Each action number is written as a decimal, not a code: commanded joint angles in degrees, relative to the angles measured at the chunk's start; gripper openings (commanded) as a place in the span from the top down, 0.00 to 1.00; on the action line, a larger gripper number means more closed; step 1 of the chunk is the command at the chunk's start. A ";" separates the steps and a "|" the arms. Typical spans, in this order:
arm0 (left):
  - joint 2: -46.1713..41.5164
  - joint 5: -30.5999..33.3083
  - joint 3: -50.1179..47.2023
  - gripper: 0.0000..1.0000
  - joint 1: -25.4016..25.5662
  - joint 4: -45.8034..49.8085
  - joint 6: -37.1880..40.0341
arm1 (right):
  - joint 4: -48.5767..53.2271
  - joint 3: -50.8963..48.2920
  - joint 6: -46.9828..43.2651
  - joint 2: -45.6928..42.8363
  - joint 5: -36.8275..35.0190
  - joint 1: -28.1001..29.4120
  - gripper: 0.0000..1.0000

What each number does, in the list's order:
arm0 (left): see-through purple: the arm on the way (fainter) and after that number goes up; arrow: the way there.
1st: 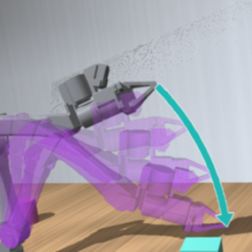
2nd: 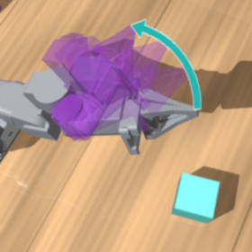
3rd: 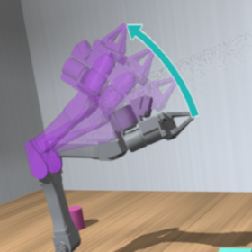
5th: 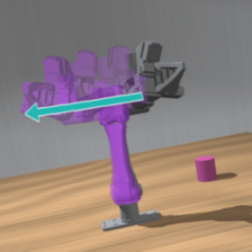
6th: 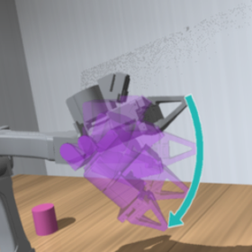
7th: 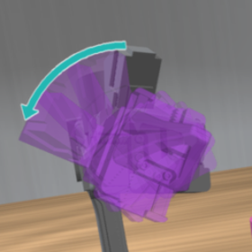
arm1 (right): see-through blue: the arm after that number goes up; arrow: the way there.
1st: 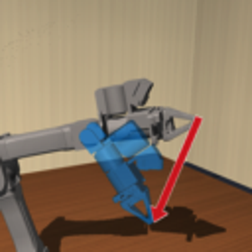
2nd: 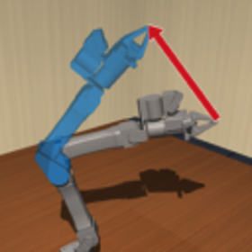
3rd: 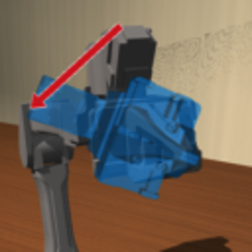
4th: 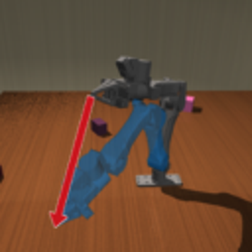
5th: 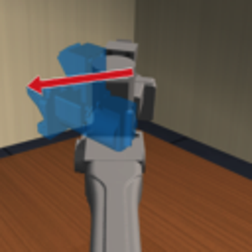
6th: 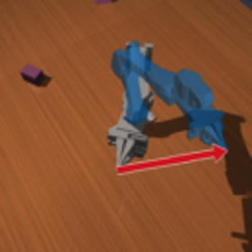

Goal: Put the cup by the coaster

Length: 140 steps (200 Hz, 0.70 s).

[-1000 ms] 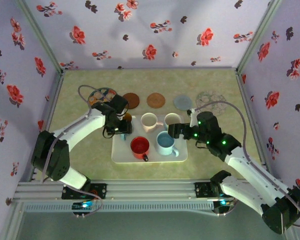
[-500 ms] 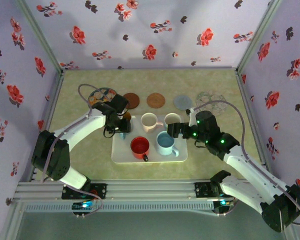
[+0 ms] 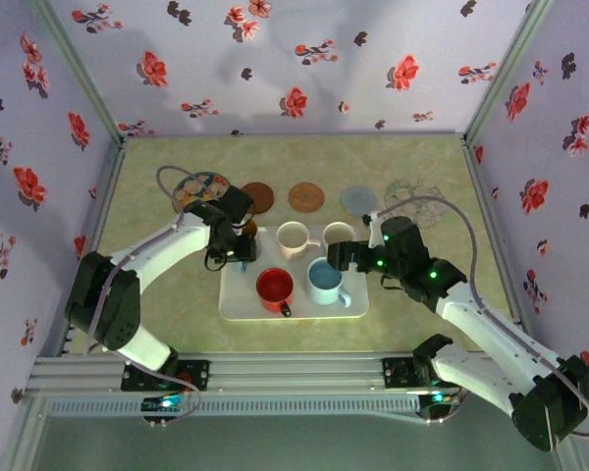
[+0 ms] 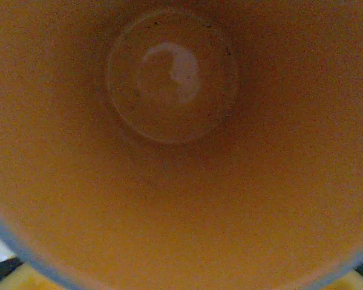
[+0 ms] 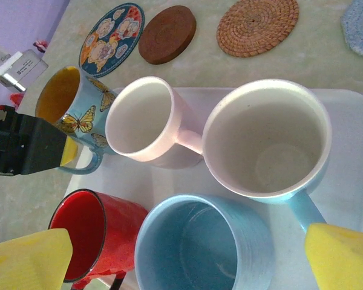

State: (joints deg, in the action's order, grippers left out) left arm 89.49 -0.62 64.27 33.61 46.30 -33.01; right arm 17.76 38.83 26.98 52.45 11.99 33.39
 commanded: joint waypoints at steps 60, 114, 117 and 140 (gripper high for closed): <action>2.97 1.63 0.72 0.57 0.33 1.60 1.20 | -0.24 1.76 -2.78 1.77 -0.47 0.41 0.00; 2.18 2.36 0.51 0.65 0.41 0.92 1.80 | -0.02 2.00 -3.08 2.13 -0.47 0.39 0.00; 2.18 2.50 0.47 0.66 0.41 0.90 1.89 | -0.01 2.11 -3.04 2.13 -0.49 0.42 0.00; 2.35 3.59 0.83 0.69 0.48 1.52 2.49 | 0.17 2.52 -3.24 2.07 -0.64 0.45 0.00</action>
State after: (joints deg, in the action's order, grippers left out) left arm 91.68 0.16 64.29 33.65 46.78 -32.16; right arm 17.82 38.98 25.08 54.43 11.99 33.39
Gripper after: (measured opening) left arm 0.324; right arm 0.996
